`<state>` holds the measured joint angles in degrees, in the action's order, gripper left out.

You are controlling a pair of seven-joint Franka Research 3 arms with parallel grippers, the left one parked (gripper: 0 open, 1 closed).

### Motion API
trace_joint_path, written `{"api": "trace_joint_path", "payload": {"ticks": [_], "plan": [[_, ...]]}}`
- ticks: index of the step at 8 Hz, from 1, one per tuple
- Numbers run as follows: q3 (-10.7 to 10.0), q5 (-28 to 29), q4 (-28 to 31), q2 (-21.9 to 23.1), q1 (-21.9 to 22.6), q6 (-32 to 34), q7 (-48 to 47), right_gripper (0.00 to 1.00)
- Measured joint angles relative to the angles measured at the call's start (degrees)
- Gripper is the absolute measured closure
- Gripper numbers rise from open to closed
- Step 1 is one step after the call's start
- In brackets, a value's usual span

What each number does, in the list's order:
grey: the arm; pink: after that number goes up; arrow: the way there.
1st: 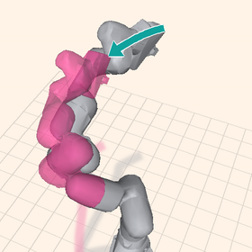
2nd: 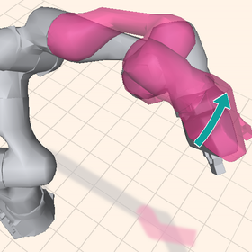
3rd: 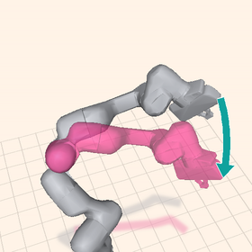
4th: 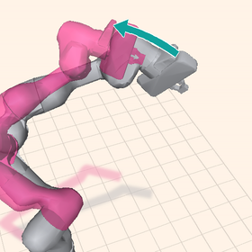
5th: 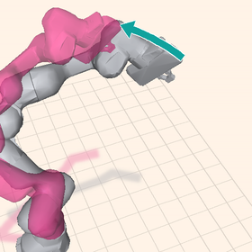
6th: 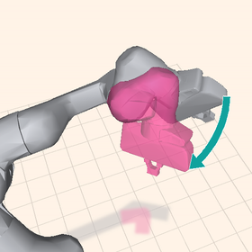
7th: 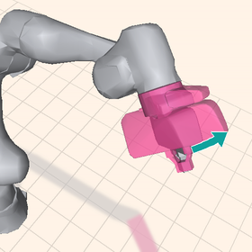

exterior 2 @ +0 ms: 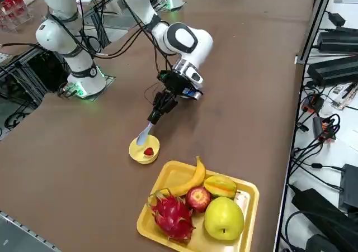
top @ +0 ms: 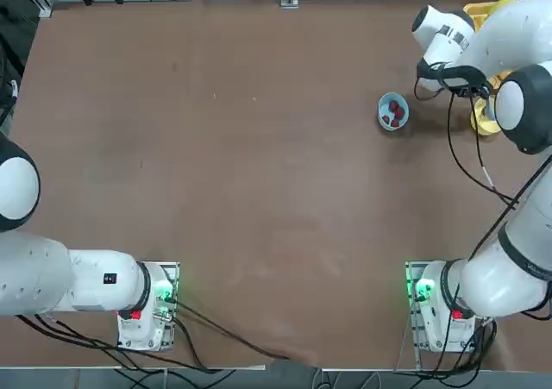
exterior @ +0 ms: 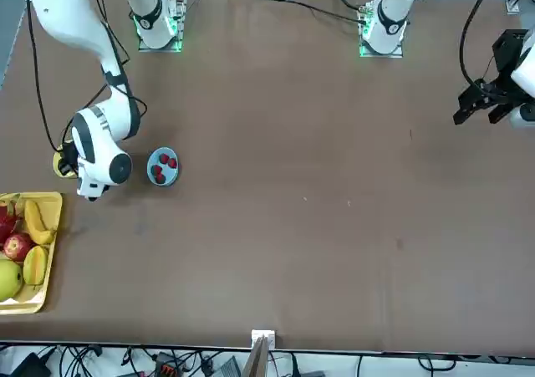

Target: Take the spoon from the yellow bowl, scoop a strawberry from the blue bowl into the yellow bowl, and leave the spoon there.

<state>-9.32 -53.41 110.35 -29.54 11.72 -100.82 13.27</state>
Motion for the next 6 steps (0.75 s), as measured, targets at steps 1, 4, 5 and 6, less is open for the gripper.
{"api": "trace_joint_path", "payload": {"ticks": [1,4,5,6], "plan": [[0.01,0.00,-0.53,-0.72,-0.11,-0.01,1.31,0.89],[0.23,0.57,-4.15,-1.33,-0.18,3.21,1.97,0.89],[0.52,2.62,-7.51,-1.16,-0.06,6.99,1.99,0.89],[0.81,5.64,-11.57,-0.82,0.41,11.07,2.01,0.89]]}}
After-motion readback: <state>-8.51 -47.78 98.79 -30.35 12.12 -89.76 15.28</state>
